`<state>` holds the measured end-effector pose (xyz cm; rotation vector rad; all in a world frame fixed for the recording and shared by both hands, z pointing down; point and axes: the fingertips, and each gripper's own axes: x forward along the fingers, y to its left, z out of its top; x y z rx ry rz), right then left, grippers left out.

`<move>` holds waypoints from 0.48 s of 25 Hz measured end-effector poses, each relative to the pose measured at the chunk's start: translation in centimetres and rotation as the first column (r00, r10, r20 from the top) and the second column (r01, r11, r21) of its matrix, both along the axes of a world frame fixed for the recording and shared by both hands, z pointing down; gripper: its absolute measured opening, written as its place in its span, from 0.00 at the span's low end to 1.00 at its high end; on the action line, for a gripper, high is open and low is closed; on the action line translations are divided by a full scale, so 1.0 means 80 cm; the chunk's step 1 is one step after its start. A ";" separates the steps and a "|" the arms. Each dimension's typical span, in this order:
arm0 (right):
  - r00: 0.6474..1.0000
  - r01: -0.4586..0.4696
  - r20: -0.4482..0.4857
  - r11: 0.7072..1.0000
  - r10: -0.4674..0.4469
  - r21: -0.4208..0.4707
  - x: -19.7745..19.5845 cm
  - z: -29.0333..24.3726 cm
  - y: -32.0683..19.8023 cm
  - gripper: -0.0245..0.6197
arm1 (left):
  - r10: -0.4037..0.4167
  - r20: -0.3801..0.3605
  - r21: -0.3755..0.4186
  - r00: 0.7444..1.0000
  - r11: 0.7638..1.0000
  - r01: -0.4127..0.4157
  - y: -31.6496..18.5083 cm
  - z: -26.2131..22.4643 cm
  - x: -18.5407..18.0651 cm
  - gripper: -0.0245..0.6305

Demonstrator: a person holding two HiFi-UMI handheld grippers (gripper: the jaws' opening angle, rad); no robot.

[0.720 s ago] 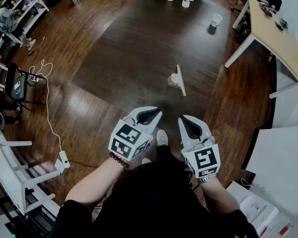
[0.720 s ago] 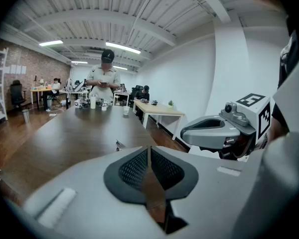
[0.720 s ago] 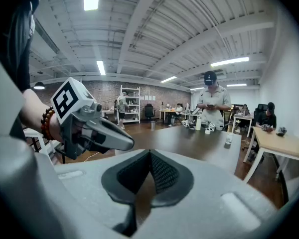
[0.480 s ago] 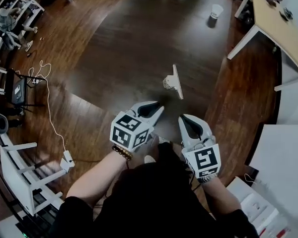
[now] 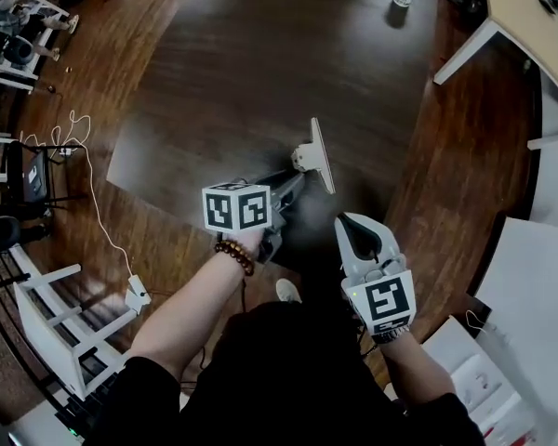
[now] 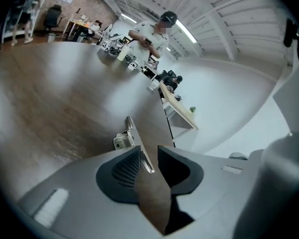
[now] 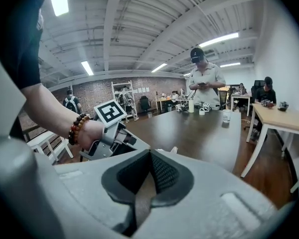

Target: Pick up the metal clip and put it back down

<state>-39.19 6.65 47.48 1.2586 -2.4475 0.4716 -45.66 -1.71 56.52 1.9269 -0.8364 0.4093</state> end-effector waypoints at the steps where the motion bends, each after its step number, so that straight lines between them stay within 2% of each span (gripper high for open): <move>1: 1.000 -0.001 0.003 1.000 0.001 -0.006 0.003 0.003 -0.002 0.02 | -0.017 -0.016 -0.030 1.000 0.999 0.016 -0.004 0.007 0.002 0.23; 4: 1.000 -0.006 0.007 1.000 0.006 -0.021 0.014 0.010 -0.010 0.02 | -0.053 -0.047 -0.094 0.998 0.994 0.048 -0.014 0.024 0.009 0.23; 8: 1.000 -0.007 0.015 0.999 0.008 -0.036 0.027 0.018 -0.015 0.02 | -0.106 -0.053 -0.165 0.993 0.982 0.096 -0.021 0.045 0.012 0.24; 12: 1.000 -0.001 0.024 0.999 0.002 -0.042 0.026 0.025 -0.021 0.02 | -0.114 -0.049 -0.192 0.992 0.976 0.103 -0.027 0.061 0.015 0.22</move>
